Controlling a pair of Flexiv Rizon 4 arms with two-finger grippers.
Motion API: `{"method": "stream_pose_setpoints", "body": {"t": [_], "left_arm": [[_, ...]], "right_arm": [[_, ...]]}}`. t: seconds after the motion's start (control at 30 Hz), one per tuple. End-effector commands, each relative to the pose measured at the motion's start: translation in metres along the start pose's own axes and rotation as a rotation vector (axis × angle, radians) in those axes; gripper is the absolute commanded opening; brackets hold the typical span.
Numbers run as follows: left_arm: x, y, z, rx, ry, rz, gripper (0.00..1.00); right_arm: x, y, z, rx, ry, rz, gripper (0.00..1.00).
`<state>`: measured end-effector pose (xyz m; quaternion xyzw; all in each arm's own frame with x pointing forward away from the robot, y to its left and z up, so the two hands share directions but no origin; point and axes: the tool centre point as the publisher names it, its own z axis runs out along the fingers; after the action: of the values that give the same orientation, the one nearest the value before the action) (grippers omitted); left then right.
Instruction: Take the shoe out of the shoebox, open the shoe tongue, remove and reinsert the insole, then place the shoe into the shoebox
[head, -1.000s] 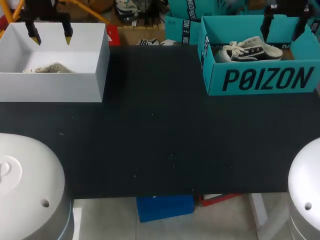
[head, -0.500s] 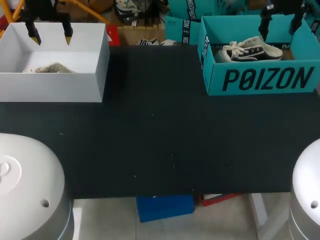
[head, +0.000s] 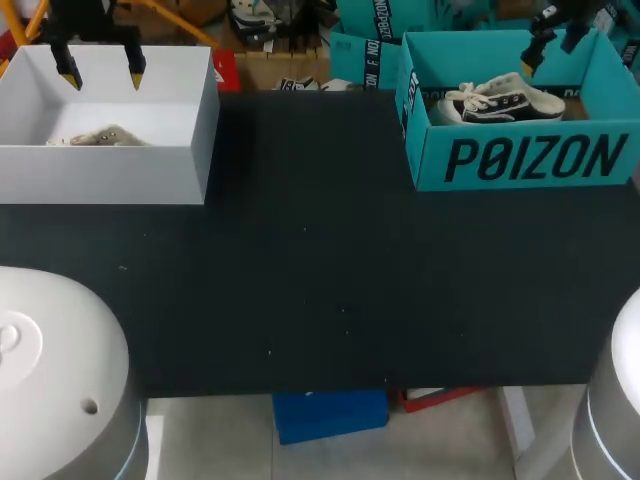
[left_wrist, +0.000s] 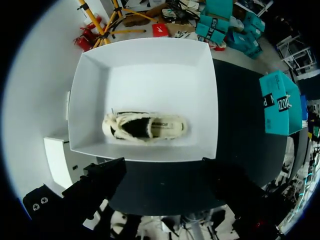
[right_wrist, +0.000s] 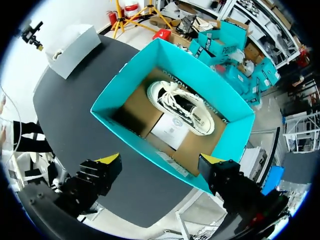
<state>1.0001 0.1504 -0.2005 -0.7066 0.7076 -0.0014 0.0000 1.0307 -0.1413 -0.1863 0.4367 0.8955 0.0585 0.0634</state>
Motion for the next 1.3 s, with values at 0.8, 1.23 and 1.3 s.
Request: {"method": "stream_pose_setpoints", "body": {"t": [0.8, 1.23, 1.3], "left_arm": [[0.000, 0.000, 0.000, -0.001, -0.001, 0.000, 1.00], [0.000, 0.000, 0.000, -0.001, -0.001, 0.000, 1.00], [0.000, 0.000, 0.000, -0.001, -0.001, 0.000, 1.00]], "right_arm": [[-0.027, 0.001, 0.004, 0.074, -0.093, -1.041, 1.00], [-0.051, 0.020, 0.026, 0.057, -0.027, -1.117, 1.00], [-0.053, 0.025, 0.034, 0.060, -0.006, -1.132, 1.00]]}}
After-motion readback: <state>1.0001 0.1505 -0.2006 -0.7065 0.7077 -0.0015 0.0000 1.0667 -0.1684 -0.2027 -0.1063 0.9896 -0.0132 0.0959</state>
